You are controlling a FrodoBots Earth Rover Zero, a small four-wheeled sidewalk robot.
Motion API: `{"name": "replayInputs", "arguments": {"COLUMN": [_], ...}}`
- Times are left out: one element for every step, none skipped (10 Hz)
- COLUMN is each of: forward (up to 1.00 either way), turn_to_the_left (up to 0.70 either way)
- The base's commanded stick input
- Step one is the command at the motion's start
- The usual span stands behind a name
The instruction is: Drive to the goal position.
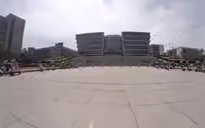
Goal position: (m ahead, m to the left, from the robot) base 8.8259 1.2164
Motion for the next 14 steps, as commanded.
{"name": "replayInputs", "arguments": {"forward": [1.0, 1.0, 1.0, 1.0, 1.0, 1.0, 1.0, 1.0, 1.0, 1.0, 1.0, 1.0, 1.0, 1.0], "turn_to_the_left": [0.0, 0.0, 0.0, 0.0, 0.0, 0.0, 0.0, 0.0, 0.0, 0.0, 0.0, 0.0, 0.0, 0.0]}}
